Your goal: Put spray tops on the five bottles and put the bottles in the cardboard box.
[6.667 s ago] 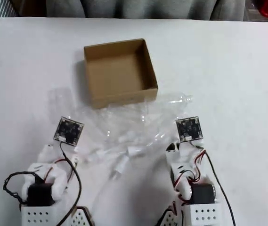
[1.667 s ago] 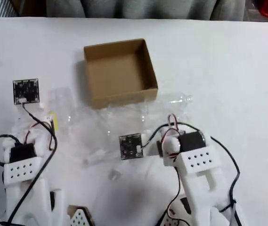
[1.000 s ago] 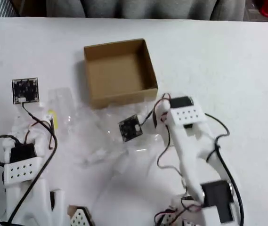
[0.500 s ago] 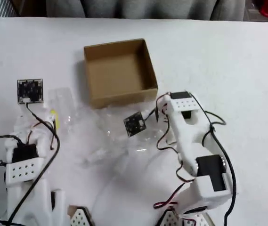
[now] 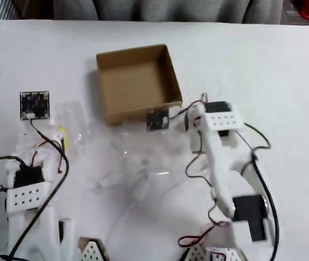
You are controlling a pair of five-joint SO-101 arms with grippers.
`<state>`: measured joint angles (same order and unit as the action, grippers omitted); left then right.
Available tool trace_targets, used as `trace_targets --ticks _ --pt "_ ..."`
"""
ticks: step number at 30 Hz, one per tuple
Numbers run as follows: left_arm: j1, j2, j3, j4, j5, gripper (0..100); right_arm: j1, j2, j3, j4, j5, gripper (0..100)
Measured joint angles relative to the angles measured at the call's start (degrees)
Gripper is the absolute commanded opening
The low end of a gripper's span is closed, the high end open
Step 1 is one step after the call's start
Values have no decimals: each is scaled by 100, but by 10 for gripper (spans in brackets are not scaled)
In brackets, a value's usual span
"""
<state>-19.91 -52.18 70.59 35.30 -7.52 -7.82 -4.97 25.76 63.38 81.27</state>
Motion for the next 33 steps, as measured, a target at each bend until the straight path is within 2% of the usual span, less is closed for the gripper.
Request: trace_targets --ticks 6,13,17,22,24,30,33 --pt "0 0 0 0 0 158 1055 -782 -9 246 -1407 16" --pt "0 0 0 0 0 158 3130 -949 26 659 -2673 16" --pt "0 0 0 0 0 158 4158 -967 633 229 -2813 17" --pt "0 0 0 0 0 158 4993 -967 1442 -738 -2822 26" --pt "0 0 0 0 0 158 5187 -967 1688 -1099 -2813 72" --pt "0 0 0 0 0 158 5275 -967 2295 -1705 -2435 301" --pt "0 0 0 0 -18 158 5284 -967 2382 -1890 -2391 341"
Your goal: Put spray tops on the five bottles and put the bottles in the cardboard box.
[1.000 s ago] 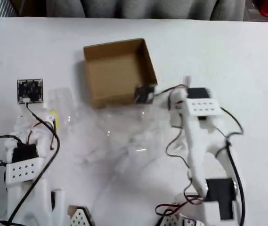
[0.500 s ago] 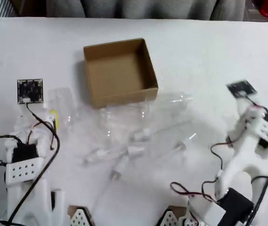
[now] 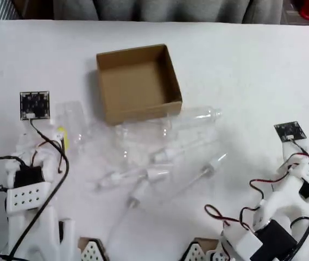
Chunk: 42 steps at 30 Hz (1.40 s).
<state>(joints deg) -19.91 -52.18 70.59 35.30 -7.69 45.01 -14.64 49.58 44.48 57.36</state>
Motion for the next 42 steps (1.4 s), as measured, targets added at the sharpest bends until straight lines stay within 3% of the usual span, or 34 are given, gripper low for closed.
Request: trace_targets --ticks 14,20,27,42 --pt "0 0 0 0 -26 158 -114 -18 -756 475 79 340" --pt "0 0 0 0 -35 158 -105 -18 -1380 1371 651 254" --pt "0 0 0 0 -35 158 -105 -18 -1512 1591 1125 306" --pt "0 0 0 0 -35 158 -62 -26 -1723 1582 1178 308"
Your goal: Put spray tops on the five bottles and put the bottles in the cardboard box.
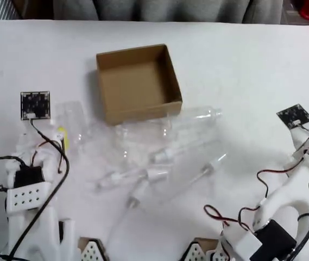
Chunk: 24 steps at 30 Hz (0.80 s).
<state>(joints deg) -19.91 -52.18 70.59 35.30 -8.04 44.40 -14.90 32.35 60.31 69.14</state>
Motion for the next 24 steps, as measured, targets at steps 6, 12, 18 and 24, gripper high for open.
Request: trace_targets --ticks 6,12,18,24 --pt "0 0 0 0 0 158 0 97 -132 9 0 308" --pt "0 0 0 0 0 158 0 888 -782 167 0 308" --pt "0 0 0 0 0 158 0 1741 -1292 273 0 308" --pt "0 0 0 0 0 158 0 2207 -1415 273 0 308"
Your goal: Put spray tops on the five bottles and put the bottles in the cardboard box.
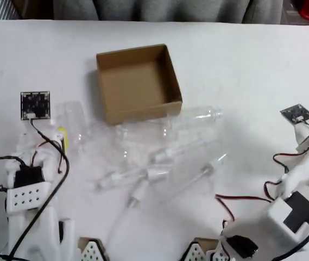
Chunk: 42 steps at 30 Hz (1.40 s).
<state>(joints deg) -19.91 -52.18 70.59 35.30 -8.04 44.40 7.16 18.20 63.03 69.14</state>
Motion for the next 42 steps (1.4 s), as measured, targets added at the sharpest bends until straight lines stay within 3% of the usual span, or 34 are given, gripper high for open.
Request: trace_targets --ticks 23,30,42 --pt "0 0 0 0 0 158 158 79 -9 343 888 308" --pt "0 0 0 0 0 158 167 79 -9 334 888 200" --pt "0 0 0 0 0 158 158 79 -9 360 949 283"
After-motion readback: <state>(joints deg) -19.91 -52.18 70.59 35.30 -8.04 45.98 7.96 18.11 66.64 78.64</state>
